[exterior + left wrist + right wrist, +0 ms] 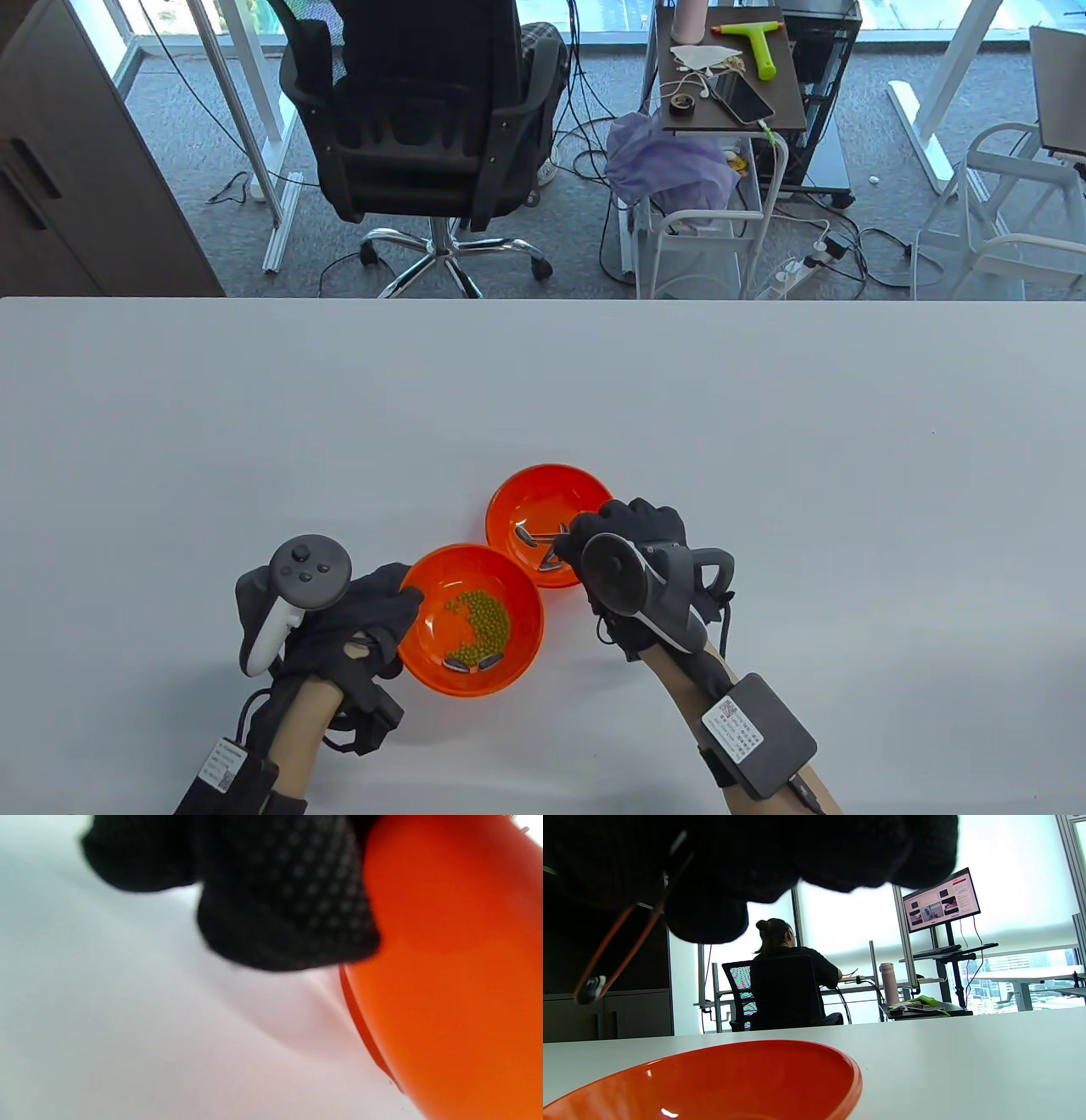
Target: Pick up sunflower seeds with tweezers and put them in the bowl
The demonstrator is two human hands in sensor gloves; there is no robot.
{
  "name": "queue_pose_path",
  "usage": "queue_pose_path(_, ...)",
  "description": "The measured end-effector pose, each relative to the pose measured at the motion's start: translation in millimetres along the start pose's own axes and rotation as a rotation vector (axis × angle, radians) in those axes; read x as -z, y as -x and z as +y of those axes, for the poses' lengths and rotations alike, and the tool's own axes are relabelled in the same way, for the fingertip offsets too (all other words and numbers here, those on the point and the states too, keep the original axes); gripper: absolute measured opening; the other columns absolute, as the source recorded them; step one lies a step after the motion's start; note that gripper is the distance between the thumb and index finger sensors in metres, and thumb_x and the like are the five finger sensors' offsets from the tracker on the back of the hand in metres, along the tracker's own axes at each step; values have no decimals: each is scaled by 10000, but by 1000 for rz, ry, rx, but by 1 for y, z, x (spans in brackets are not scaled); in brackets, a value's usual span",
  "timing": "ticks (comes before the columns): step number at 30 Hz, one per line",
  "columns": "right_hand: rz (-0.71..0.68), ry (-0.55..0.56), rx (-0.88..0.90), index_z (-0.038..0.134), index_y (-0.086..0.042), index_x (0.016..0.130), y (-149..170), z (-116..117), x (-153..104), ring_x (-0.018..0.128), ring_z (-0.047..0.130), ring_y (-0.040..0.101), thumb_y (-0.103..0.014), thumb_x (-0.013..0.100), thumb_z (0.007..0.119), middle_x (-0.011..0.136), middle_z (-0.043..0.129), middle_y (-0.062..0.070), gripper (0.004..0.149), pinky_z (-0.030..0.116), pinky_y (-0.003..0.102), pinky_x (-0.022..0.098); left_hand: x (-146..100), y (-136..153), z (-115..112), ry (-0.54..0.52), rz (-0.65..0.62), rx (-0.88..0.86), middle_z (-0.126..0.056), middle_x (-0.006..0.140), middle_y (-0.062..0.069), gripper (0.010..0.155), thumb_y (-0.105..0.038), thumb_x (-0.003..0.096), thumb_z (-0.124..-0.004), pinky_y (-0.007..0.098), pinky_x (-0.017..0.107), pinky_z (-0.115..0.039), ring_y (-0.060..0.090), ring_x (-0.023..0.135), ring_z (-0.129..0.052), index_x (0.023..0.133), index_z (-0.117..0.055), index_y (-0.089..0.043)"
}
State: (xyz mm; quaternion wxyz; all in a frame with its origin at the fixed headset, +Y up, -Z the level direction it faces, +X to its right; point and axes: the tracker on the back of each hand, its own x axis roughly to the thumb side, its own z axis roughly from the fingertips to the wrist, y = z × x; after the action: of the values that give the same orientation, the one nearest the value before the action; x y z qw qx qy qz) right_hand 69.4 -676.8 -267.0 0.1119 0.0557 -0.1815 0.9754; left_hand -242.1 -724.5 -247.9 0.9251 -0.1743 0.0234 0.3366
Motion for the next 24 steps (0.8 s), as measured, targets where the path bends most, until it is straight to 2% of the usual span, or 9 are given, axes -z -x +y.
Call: queue_pose_path(24,22,-91,-172,1084,-285,510,16,28,1,288,944,112,-540,278,885,357,972,-87,398,855,368,448,0,1,2,-3,6,-2,-1057,424,46,483,-407,469,-775,361,217,-944,123,101,-1066,884,-835,-169)
